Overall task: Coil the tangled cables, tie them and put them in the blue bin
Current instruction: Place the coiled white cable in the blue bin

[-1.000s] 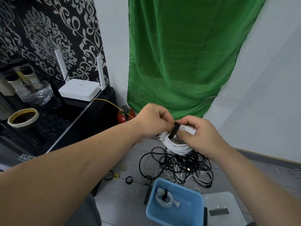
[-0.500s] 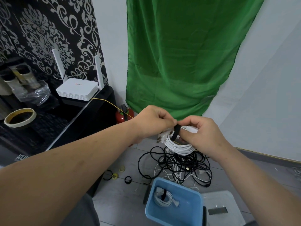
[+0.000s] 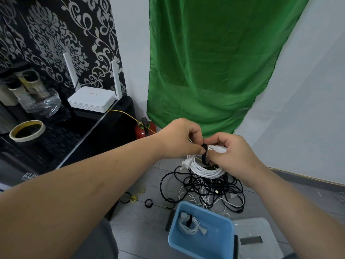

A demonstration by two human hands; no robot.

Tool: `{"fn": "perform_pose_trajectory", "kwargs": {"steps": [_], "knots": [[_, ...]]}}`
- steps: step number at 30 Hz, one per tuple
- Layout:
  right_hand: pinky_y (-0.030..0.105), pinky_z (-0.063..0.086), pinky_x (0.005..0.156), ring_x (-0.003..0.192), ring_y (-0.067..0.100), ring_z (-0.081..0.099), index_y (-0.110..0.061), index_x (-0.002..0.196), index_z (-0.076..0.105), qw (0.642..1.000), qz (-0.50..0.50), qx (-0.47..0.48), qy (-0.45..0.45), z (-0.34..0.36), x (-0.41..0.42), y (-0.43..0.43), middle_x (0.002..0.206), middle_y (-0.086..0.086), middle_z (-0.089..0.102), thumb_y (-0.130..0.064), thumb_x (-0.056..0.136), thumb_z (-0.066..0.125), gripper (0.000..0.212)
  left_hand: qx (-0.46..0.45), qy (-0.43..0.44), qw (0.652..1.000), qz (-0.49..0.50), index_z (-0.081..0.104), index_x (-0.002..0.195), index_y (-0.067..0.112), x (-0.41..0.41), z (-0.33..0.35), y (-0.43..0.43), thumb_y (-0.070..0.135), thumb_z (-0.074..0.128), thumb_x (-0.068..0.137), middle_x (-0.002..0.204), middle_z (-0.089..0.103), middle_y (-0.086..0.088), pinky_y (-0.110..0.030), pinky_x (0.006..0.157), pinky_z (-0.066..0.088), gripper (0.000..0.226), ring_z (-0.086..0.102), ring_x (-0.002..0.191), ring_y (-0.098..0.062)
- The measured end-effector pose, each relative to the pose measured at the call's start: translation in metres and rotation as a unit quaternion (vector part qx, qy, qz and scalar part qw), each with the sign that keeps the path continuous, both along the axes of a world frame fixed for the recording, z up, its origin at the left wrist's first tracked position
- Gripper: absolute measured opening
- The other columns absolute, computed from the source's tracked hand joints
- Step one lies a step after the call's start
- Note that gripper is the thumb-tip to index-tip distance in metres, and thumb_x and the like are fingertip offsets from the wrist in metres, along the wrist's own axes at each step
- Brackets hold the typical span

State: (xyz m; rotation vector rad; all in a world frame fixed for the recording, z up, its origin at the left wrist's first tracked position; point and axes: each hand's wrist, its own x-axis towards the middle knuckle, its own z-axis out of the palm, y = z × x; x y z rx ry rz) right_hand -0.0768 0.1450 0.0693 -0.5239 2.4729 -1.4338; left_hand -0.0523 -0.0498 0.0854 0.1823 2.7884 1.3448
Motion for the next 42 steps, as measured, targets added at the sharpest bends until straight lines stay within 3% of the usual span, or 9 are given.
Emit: {"fn": "perform_pose_trajectory", "kwargs": {"steps": [3,8,15,17,20,27,34,39,42], "knots": [[0.052,0.061,0.083,0.082,0.035,0.074,-0.024,0.099,0.076,0.999,-0.005,-0.031,-0.037,-0.001,0.000,-0.001,0.084,0.005,0.078,0.003,0.080,0.072,0.033,-0.029,0.038,0.999,-0.009,0.069,0.078,0.014,0.000,-0.001,0.002,0.013,0.087,0.074,0.073,0.069,0.009,-0.029,0.065,0.056,0.018,0.060,0.061,-0.004],[0.044,0.059,0.078,0.075,0.028,0.069,-0.007,0.102,0.071,0.985,-0.032,-0.110,-0.129,-0.001,-0.001,-0.002,0.084,0.015,0.076,0.017,0.082,0.064,0.032,-0.049,0.077,0.996,-0.017,0.070,0.087,0.017,0.001,-0.003,0.007,0.012,0.082,0.072,0.079,0.071,0.006,-0.021,0.059,0.050,0.019,0.058,0.061,-0.001],[0.042,0.058,0.073,0.074,0.026,0.068,-0.005,0.103,0.069,0.982,-0.036,-0.113,-0.146,-0.006,0.000,-0.006,0.091,0.022,0.074,0.010,0.086,0.067,0.023,-0.119,0.106,0.987,-0.030,0.067,0.091,0.015,0.000,-0.010,0.010,0.016,0.081,0.070,0.076,0.067,0.001,-0.028,0.055,0.043,0.025,0.054,0.061,-0.013],[0.040,0.058,0.071,0.072,0.027,0.067,-0.001,0.102,0.069,0.971,-0.056,-0.149,-0.181,-0.004,-0.002,-0.007,0.087,0.021,0.072,-0.003,0.090,0.071,0.012,-0.136,0.116,0.983,-0.038,0.067,0.091,0.016,0.000,-0.009,0.011,0.019,0.081,0.070,0.074,0.064,0.003,-0.029,0.055,0.042,0.026,0.053,0.061,-0.013],[0.039,0.058,0.066,0.067,0.032,0.065,0.004,0.106,0.066,0.941,-0.125,-0.189,-0.251,-0.006,-0.008,-0.007,0.084,0.024,0.070,-0.022,0.097,0.066,0.027,-0.133,0.146,0.980,-0.037,0.068,0.092,0.017,-0.001,-0.009,0.011,0.018,0.077,0.074,0.074,0.064,0.006,-0.029,0.057,0.045,0.020,0.054,0.062,-0.009],[0.045,0.053,0.082,0.075,0.029,0.065,0.002,0.111,0.073,0.892,-0.088,-0.210,-0.389,-0.001,-0.012,0.003,0.090,0.020,0.067,-0.022,0.095,0.064,0.031,-0.104,0.181,0.977,-0.043,0.071,0.090,0.017,0.000,-0.010,0.016,0.013,0.079,0.072,0.078,0.067,0.008,-0.025,0.061,0.047,0.020,0.059,0.068,-0.008],[0.037,0.058,0.078,0.082,0.027,0.073,-0.003,0.094,0.078,0.885,-0.042,-0.226,-0.404,0.002,-0.016,0.013,0.098,0.017,0.075,-0.009,0.078,0.069,0.020,-0.094,0.168,0.980,-0.051,0.074,0.089,0.020,0.000,-0.011,0.016,0.014,0.086,0.072,0.084,0.070,0.011,-0.026,0.068,0.051,0.022,0.063,0.076,-0.006],[0.049,0.057,0.090,0.081,0.032,0.071,0.000,0.094,0.078,0.921,-0.075,-0.200,-0.325,-0.007,-0.016,0.011,0.094,0.024,0.074,-0.003,0.078,0.076,0.016,-0.093,0.159,0.981,-0.052,0.076,0.092,0.019,0.002,-0.011,0.022,0.013,0.085,0.072,0.084,0.072,0.010,-0.030,0.071,0.052,0.022,0.065,0.077,-0.009],[0.046,0.056,0.082,0.079,0.033,0.069,-0.003,0.087,0.077,0.943,-0.129,-0.174,-0.253,-0.010,-0.016,0.008,0.088,0.024,0.074,-0.003,0.084,0.076,0.003,-0.079,0.142,0.986,-0.043,0.078,0.092,0.019,0.002,-0.011,0.021,0.016,0.088,0.071,0.083,0.074,0.008,-0.033,0.072,0.054,0.023,0.067,0.076,-0.010]]}}
